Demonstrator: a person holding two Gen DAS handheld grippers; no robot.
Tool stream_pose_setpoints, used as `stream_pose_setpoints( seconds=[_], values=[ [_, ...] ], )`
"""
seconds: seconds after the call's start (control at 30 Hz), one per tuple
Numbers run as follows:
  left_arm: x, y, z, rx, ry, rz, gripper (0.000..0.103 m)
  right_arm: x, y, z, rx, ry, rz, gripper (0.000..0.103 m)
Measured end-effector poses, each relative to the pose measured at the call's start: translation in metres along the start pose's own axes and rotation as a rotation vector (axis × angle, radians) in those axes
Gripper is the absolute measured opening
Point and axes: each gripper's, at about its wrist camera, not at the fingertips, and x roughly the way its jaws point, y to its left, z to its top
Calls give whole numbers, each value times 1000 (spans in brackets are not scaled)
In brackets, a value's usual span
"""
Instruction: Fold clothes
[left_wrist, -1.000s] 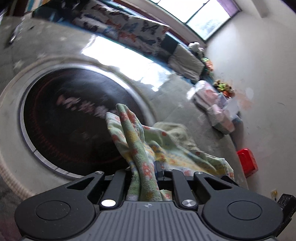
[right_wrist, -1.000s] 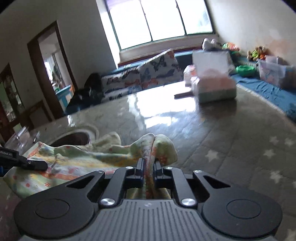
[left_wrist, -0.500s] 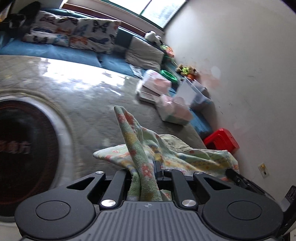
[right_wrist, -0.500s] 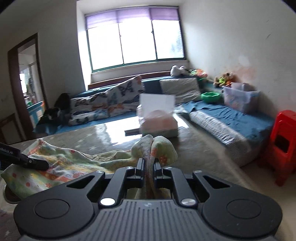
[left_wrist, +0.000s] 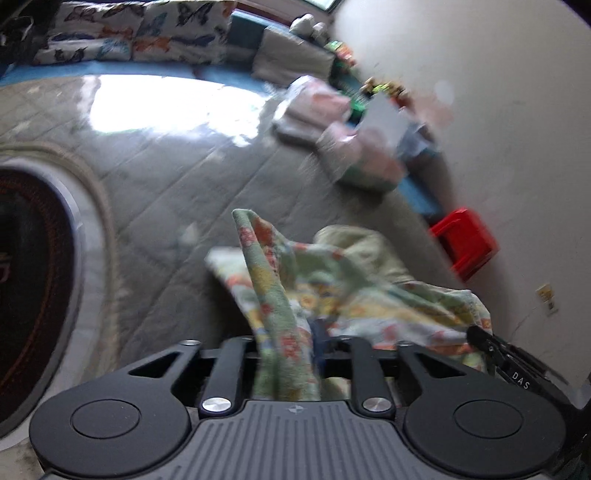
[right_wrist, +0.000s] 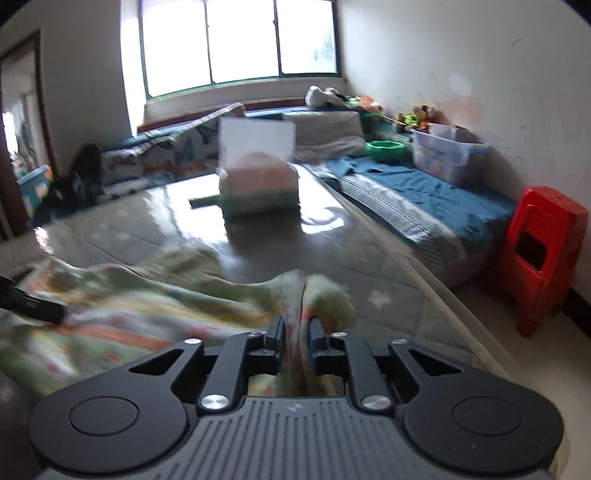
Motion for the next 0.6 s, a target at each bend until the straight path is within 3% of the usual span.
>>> stream_pose_setpoints(
  seconds=[0.07, 0.17, 0.33, 0.5, 0.6],
  values=[
    [-4, 6, 1, -7, -14, 30, 47, 1, -4, 0, 5, -1, -9, 18],
    [-15, 12, 7, -6, -59, 76, 55, -3, -5, 8, -4, -21, -6, 31],
    [-23, 4, 18, 23, -111, 63, 54, -1, 16, 22, -38, -24, 73, 31],
    [-5, -20, 24, 64, -76, -23, 24, 20, 45, 28, -62, 5, 159, 31],
    [12, -29, 26, 80, -47, -55, 20, 34, 58, 31, -81, 25, 184, 31]
  ],
)
